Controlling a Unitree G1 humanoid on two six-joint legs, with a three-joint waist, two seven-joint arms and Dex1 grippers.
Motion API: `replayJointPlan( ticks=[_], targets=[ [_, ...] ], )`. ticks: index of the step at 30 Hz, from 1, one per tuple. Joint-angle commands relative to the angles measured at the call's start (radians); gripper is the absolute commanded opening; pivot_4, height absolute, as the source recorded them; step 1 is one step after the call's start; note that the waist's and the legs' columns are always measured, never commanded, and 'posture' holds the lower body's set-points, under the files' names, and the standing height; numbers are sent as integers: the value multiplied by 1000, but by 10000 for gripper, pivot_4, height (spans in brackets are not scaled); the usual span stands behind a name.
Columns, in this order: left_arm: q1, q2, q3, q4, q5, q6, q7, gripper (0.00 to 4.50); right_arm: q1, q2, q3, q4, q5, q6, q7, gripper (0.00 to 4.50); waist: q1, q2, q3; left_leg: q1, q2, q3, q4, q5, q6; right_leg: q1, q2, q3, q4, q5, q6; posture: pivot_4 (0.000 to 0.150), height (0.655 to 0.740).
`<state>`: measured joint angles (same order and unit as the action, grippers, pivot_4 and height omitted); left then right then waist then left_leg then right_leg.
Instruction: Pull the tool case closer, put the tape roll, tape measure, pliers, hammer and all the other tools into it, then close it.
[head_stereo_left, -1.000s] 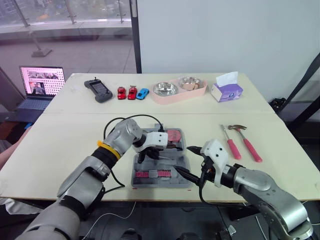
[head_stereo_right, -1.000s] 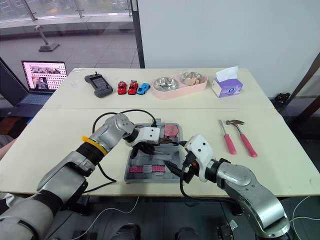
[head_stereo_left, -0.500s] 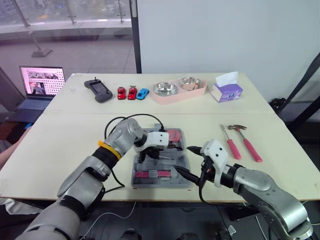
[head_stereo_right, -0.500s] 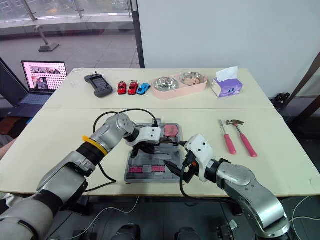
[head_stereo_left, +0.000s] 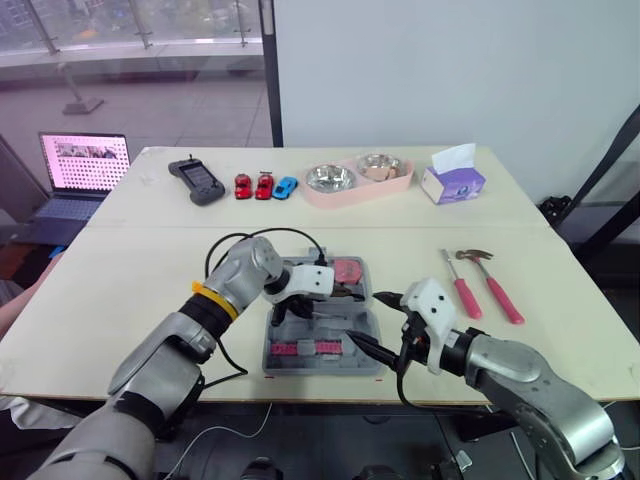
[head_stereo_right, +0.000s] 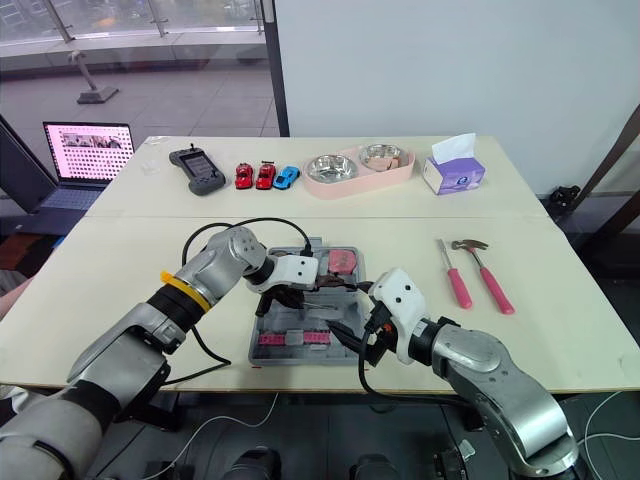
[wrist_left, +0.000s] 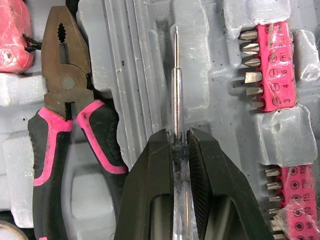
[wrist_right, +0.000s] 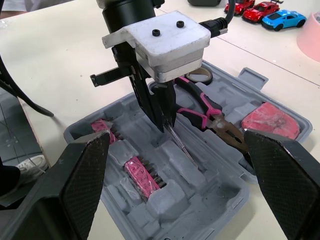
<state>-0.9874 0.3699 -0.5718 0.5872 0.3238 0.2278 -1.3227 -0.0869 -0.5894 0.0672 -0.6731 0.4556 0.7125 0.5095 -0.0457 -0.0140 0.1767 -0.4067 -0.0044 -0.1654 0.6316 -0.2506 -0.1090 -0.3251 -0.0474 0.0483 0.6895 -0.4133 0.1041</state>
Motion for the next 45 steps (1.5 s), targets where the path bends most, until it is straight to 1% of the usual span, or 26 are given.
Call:
replayJointPlan(
  ticks=[1, 12, 20, 30, 34, 39, 45],
  targets=[
    [-16, 5, -5, 7, 24, -8, 18, 474, -11, 11, -11, -49, 12, -7, -5, 45000, 0, 0, 0, 0, 0, 0, 0, 0, 0, 0, 0, 0, 0, 0, 0, 1500, 7400],
    [-35, -40, 1, 33, 31, -21, 63, 474, 5, 12, -17, -65, 21, 1, -13, 45000, 2, 0, 0, 0, 0, 0, 1, 0, 0, 1, 0, 0, 0, 0, 0, 1500, 7400],
    [-42, -44, 3, 37, 35, -24, 73, 474, 9, 12, -17, -73, 27, 9, -19, 45000, 2, 0, 0, 0, -1, 0, 1, 0, 0, 1, -1, 0, 0, 0, 0, 1500, 7400],
    [-62, -15, 13, 8, 24, -14, 47, 474, 10, 11, -15, -75, 34, 12, -21, 45000, -1, 0, 0, 0, -1, 0, 1, 0, 0, 1, 0, 0, 1, 0, 0, 1500, 7400],
    [-60, -4, 4, -20, 33, 16, 42, 474, 12, 13, -13, -77, 33, 11, -23, 45000, 0, 0, 0, 0, -1, 0, 1, 0, 0, 1, 0, 0, 1, 0, 0, 1500, 7400],
    [-51, -8, -6, -50, 41, 50, 27, 474, 15, 16, -10, -79, 33, 11, -27, 45000, 0, 0, 0, 0, -1, 0, 1, 0, 0, 1, 0, 0, 1, 0, 0, 1500, 7400],
    [-42, -6, -24, -51, 56, 46, 17, 474, 23, 21, -8, -88, 32, 14, -37, 45000, 0, 0, 0, 0, -1, 0, 1, 0, 0, 1, 0, 0, 1, 0, 0, 1500, 7400]
  ],
)
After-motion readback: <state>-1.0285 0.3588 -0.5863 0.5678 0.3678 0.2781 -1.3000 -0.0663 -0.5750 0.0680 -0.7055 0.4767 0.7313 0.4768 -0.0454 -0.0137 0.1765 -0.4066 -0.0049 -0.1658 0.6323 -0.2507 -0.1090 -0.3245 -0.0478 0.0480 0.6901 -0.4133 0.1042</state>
